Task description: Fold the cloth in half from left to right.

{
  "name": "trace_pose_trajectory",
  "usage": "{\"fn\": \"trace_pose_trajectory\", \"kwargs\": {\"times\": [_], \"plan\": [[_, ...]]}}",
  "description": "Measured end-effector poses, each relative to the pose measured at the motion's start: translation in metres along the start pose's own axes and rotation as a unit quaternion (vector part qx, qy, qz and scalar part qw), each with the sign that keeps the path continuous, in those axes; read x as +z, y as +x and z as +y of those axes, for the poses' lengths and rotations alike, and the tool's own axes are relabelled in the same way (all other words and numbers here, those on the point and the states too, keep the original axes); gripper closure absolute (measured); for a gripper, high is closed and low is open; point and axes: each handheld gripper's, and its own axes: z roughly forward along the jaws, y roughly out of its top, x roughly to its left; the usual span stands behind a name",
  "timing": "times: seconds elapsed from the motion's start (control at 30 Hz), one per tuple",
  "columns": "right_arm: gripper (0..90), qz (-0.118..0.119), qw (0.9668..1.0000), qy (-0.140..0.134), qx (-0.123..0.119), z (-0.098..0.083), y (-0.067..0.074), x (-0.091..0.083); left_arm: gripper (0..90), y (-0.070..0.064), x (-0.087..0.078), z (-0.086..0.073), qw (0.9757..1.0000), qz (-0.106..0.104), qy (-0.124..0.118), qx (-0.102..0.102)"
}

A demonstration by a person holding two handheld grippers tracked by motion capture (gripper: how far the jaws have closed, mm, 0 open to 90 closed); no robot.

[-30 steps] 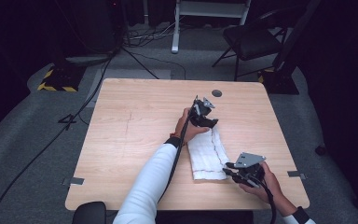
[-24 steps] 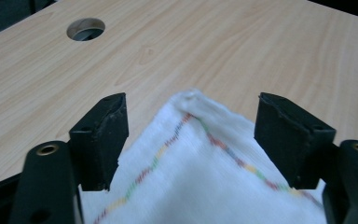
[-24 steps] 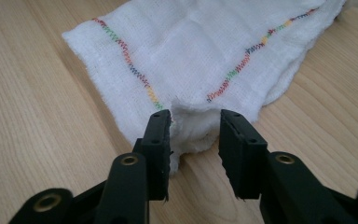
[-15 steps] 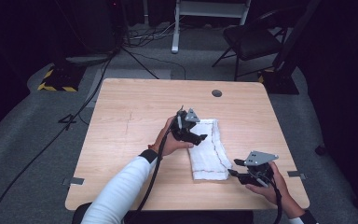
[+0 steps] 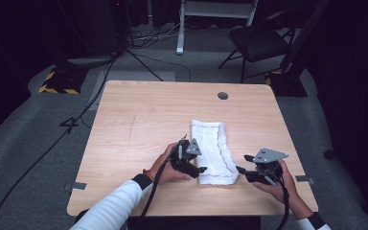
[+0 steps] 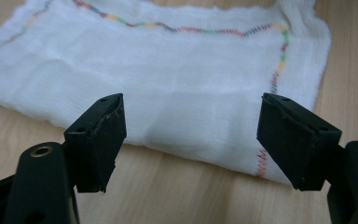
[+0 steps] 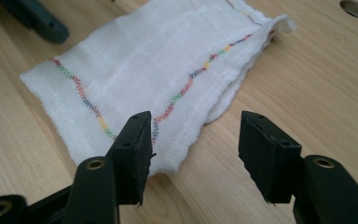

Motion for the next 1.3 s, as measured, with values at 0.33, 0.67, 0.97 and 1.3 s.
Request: {"fn": "trace_pose_trajectory", "kwargs": {"times": [0.33,0.67,0.97,1.3], "plan": [[42.3,0.012,0.9986,0.047,-0.018,-0.006,-0.002,0.028,23.6,-0.006,0.013,-0.007,0.9995,-0.005,0.03,0.006],[47.6,0.049,0.996,0.072,-0.017,-0.016,0.004,0.037,25.3,-0.007,0.009,-0.02,0.999,-0.021,0.035,-0.018],[48.4,0.08,0.9935,0.075,-0.032,-0.013,0.022,0.037,25.3,-0.017,-0.005,-0.036,0.999,-0.018,0.034,-0.024],[41.7,0.083,0.9932,0.07,-0.042,-0.006,0.028,0.036,23.6,-0.02,-0.023,-0.039,0.9995,-0.002,0.023,-0.023]]}}
